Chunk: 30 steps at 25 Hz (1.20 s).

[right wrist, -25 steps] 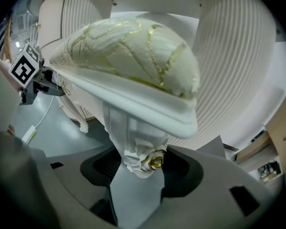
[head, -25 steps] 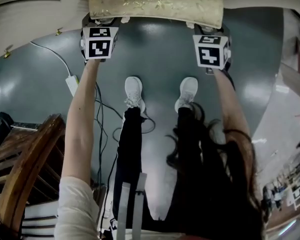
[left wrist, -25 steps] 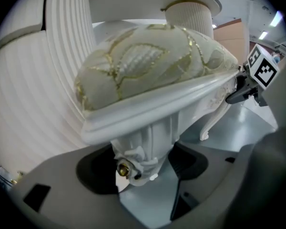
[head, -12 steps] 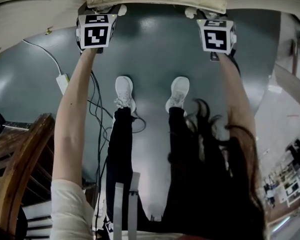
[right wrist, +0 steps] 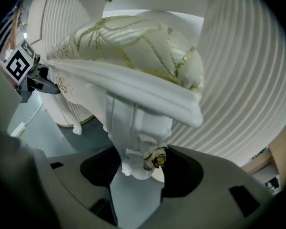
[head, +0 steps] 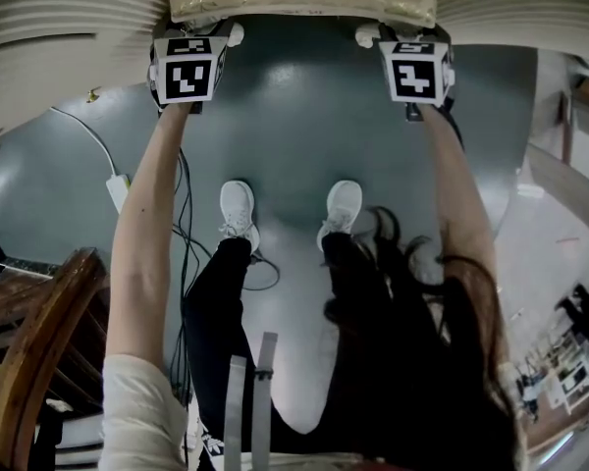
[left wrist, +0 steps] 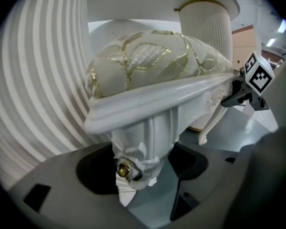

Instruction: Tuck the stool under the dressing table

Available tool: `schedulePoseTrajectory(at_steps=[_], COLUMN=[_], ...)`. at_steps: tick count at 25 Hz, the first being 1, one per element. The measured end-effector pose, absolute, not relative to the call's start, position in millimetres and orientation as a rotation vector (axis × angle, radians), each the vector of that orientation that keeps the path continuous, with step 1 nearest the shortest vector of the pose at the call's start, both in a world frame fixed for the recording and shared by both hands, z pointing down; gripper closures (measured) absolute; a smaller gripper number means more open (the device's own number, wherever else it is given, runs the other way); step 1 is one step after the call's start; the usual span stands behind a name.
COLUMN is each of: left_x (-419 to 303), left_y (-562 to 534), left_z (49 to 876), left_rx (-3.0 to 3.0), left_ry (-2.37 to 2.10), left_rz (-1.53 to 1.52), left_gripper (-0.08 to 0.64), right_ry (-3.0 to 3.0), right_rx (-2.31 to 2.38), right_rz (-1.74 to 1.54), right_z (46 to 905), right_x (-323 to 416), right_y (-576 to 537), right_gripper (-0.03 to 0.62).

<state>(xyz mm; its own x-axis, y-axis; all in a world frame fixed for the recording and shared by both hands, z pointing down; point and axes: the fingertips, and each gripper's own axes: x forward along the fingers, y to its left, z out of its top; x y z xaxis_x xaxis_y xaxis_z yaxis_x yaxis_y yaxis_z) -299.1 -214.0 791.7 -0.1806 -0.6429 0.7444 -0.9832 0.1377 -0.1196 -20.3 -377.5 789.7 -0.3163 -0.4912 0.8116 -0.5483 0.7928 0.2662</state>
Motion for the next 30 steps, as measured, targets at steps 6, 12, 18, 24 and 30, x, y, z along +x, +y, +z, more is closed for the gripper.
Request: schedulePoseTrajectory(at_steps=[6,12,18,24,30], left_x=[-302,-302,-300,-292,-259], left_y=[-219,-217,-214,-183,-154], left_z=[792,801,804,792,747], left_rx=[1.561,1.538,1.473,1.348,1.304], left_ry=[-1.913,-1.892,-1.865,-1.829,-1.807], left_rz=[0.809,0.820,0.841,0.820,0.719], left_gripper=[0.242,0.242,0.242,0.242,0.244], right_ry=[-1.986,-1.965,-1.903,-1.908,-1.893], right_rx=[0.817,0.808,0.788,0.796,0.761], right_rz=[0.028,0.040,0.137,0.231,0.270], right_z=[792,797,798,776,732], right_x=[-24,-24,-17,2,19], right_y=[-386,-387,-378,-348,-307], right_gripper=[0.339,0.337,0.337,0.337,0.337])
